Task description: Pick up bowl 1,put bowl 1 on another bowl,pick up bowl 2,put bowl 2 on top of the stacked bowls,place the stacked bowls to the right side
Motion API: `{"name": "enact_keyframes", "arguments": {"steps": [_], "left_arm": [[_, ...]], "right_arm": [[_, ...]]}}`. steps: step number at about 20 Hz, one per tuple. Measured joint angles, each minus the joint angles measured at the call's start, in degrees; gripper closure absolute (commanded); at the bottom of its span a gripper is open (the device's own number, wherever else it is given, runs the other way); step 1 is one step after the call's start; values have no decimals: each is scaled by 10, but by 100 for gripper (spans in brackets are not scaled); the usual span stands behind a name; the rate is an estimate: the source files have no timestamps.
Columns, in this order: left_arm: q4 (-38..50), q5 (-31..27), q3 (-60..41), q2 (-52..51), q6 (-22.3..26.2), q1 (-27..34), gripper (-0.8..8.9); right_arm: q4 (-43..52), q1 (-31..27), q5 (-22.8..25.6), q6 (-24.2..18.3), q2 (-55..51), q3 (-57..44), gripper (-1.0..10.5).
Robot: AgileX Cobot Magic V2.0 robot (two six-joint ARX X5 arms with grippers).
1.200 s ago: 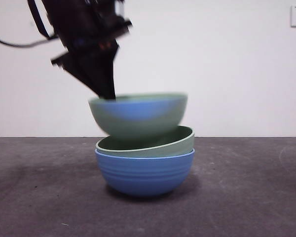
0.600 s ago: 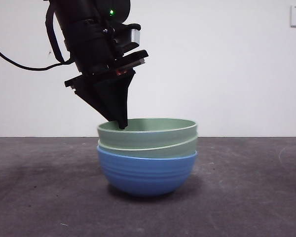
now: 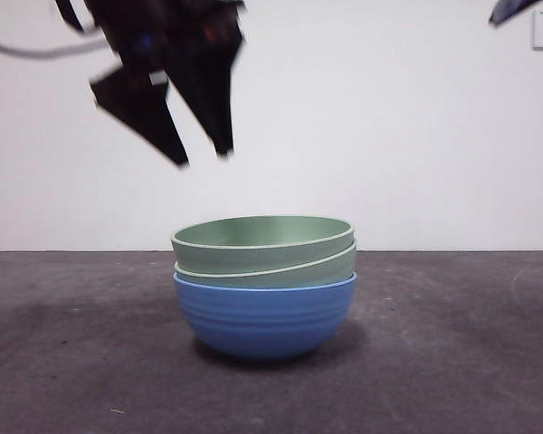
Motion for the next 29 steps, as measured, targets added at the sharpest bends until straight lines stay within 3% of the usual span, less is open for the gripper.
{"name": "enact_keyframes", "arguments": {"steps": [5, 9, 17, 21, 26, 29], "left_arm": [[-82, 0, 57, -111, 0, 0, 491], [-123, 0, 96, -189, 0, 0, 491], [-167, 0, 106, -251, 0, 0, 495], [-174, 0, 106, -250, 0, 0, 495], [-174, 0, 106, -250, 0, 0, 495], [-174, 0, 106, -250, 0, 0, 495]], "right_arm": [[49, 0, -4, 2, 110, 0, 496], [93, 0, -49, 19, 224, 0, 497], [135, -11, -90, 48, 391, 0, 513], [141, -12, -104, 53, 409, 0, 754], [150, -12, -107, 57, 408, 3, 961], [157, -14, -110, 59, 406, 7, 959]]}}
